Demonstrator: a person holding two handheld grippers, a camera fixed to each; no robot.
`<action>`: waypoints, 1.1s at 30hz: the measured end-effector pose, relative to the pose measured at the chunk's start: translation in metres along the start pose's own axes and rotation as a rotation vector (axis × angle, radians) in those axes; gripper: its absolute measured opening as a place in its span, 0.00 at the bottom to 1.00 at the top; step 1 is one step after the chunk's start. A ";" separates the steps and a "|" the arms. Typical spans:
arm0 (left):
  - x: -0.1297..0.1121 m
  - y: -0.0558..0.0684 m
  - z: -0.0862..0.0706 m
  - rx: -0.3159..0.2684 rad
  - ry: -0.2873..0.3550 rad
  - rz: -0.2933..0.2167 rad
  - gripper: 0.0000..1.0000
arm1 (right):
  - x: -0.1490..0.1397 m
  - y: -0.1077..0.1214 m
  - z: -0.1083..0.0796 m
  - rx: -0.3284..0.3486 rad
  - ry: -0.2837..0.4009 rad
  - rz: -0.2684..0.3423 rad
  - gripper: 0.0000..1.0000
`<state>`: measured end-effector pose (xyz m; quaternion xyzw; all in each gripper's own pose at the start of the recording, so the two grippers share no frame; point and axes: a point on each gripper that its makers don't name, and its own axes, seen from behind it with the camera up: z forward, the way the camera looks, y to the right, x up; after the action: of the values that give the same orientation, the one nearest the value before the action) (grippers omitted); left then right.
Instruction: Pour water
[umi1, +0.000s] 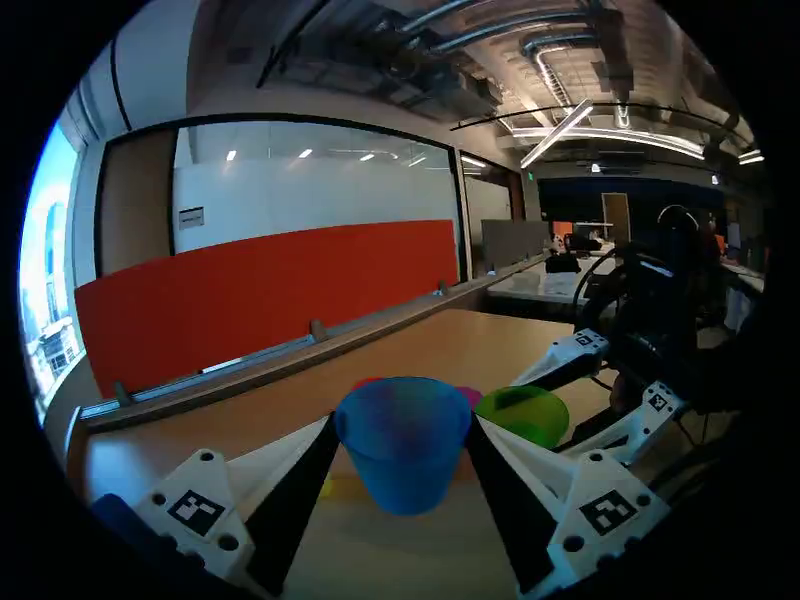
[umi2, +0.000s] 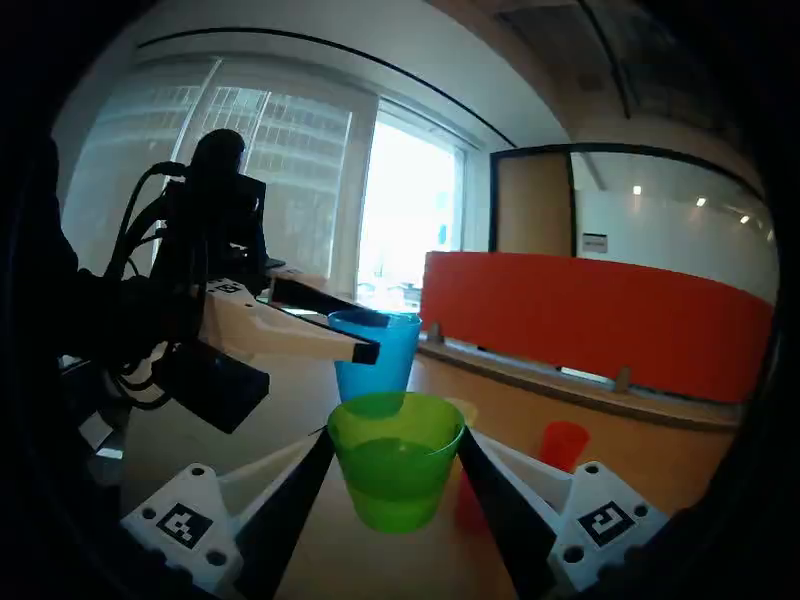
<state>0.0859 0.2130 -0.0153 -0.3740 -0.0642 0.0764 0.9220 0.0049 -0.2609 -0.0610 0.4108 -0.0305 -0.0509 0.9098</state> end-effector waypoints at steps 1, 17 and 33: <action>-0.001 -0.001 0.000 0.003 -0.002 -0.003 0.87 | 0.000 0.000 0.000 0.000 0.000 0.002 0.91; -0.050 -0.012 0.003 0.050 -0.101 -0.104 0.88 | -0.019 0.009 -0.010 0.024 -0.087 0.023 0.91; -0.096 -0.006 0.009 0.029 -0.174 -0.076 0.88 | -0.060 0.015 -0.019 0.090 -0.251 -0.019 0.92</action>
<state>-0.0098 0.1972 -0.0106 -0.3500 -0.1571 0.0747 0.9205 -0.0513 -0.2298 -0.0627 0.4418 -0.1424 -0.1093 0.8790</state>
